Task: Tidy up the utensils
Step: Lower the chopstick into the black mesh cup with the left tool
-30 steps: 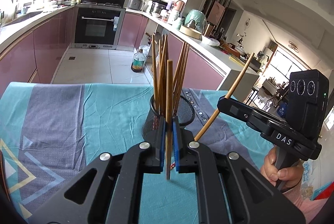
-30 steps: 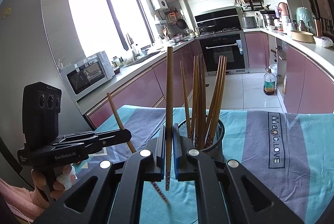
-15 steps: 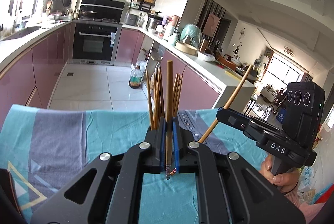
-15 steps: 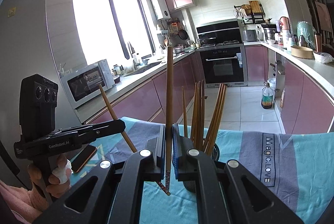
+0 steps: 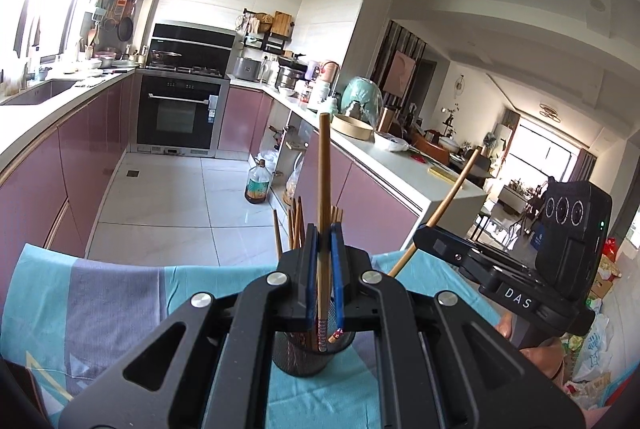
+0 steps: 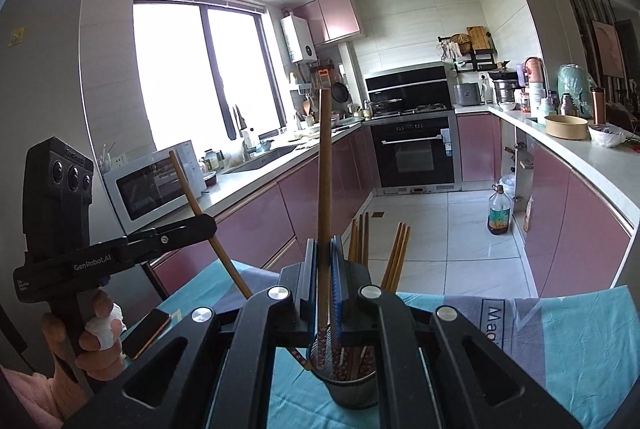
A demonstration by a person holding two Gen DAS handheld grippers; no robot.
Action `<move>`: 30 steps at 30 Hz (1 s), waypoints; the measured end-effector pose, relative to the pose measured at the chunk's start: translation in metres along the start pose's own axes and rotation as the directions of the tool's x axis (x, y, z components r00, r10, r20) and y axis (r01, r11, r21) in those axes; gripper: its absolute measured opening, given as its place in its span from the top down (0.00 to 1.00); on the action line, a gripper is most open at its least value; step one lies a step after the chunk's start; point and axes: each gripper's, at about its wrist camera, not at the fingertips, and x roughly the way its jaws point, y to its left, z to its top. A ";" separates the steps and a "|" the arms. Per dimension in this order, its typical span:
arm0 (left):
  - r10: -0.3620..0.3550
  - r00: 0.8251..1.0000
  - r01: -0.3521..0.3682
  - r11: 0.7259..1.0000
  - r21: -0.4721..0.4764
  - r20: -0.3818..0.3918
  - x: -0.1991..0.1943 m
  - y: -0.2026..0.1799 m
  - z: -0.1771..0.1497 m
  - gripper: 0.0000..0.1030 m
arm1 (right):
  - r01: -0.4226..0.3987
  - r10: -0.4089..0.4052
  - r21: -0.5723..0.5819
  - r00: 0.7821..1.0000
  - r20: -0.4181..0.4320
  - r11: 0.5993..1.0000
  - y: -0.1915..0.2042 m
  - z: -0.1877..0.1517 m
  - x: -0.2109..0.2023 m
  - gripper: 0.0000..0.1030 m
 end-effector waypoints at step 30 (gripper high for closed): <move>0.052 0.981 -0.038 0.996 0.078 -0.186 0.050 -0.005 -0.033 0.93 | 0.069 -0.068 0.006 0.988 -0.141 0.998 -0.011 -0.033 0.050 0.95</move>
